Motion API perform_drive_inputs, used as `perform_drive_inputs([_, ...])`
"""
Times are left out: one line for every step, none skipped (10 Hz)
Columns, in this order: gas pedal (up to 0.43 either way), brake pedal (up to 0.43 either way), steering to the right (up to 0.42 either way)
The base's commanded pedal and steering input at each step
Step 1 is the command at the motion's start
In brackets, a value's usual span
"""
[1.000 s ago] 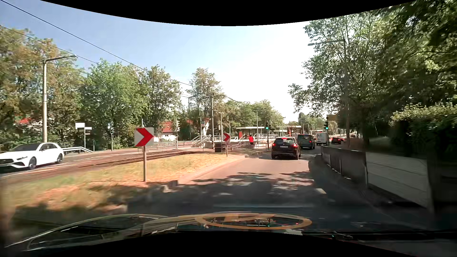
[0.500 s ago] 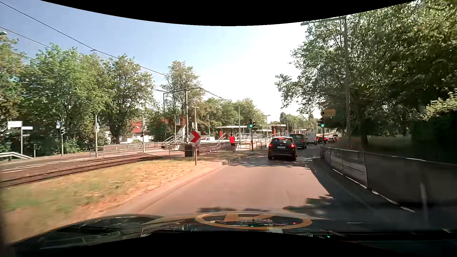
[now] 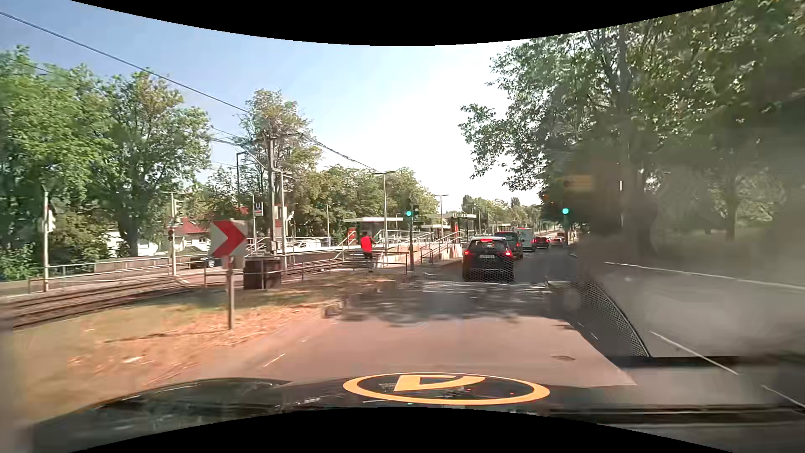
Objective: Follow the waypoints while adhering to traffic rules and regulations
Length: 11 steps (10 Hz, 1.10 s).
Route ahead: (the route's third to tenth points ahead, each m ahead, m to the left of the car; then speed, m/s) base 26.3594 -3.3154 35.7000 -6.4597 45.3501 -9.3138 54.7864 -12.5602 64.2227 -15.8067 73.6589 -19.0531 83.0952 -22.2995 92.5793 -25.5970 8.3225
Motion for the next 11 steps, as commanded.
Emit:
perform_drive_inputs([0.0,0.024,0.084])
perform_drive_inputs([0.0,0.091,0.081])
perform_drive_inputs([0.0,0.159,0.081])
perform_drive_inputs([0.0,0.189,0.078])
perform_drive_inputs([0.0,0.207,0.073])
perform_drive_inputs([0.0,0.226,0.066])
perform_drive_inputs([0.0,0.22,0.063])
perform_drive_inputs([0.0,0.22,0.057])
perform_drive_inputs([0.0,0.22,0.05])
perform_drive_inputs([0.0,0.207,0.046])
perform_drive_inputs([0.0,0.207,0.047])
